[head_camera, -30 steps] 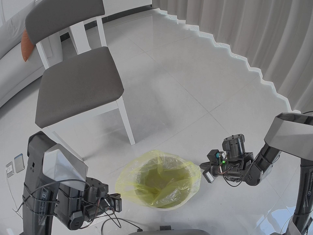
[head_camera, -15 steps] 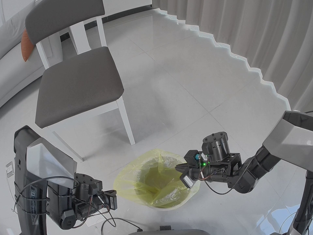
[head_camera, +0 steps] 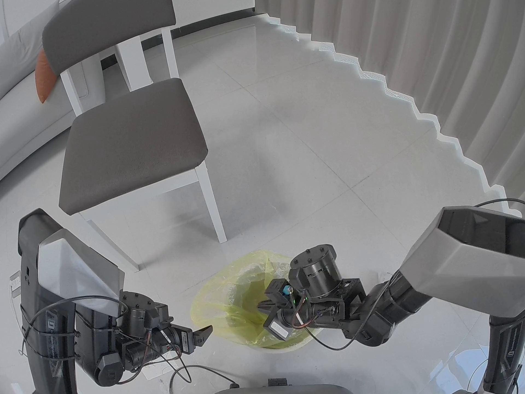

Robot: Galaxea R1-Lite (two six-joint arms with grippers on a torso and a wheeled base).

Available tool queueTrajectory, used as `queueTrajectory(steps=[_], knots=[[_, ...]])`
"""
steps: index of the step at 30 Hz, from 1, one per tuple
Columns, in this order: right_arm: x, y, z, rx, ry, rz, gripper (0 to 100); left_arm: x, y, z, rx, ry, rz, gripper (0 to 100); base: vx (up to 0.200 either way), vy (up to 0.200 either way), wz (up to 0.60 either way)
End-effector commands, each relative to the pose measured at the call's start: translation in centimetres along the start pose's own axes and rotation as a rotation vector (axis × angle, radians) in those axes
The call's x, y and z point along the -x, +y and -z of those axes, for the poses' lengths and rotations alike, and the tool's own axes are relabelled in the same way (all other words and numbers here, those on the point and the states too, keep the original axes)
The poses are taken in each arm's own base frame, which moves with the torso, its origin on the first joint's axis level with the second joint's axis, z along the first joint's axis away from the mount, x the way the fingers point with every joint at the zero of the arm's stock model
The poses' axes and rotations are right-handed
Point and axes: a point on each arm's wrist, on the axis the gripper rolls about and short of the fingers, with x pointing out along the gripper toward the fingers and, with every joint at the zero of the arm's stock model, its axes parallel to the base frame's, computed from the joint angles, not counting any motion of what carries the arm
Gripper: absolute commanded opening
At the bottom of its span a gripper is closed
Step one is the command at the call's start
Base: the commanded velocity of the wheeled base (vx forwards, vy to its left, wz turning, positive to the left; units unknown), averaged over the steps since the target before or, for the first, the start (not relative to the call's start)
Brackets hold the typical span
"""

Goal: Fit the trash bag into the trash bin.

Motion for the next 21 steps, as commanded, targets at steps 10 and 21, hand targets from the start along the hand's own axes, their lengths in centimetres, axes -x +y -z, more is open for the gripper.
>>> queueTrajectory(steps=[10,21], knots=[[-3.5,3.7,1.7,0.056,0.093,-0.095,0,2.0,0.5,-0.7,0.058,-0.039,-0.018,100,0.0,0.0,0.0],[-4.8,4.1,2.1,0.098,0.107,-0.087,0,3.0,0.0,-0.7,0.057,-0.042,0.001,100,0.0,0.0,0.0]])
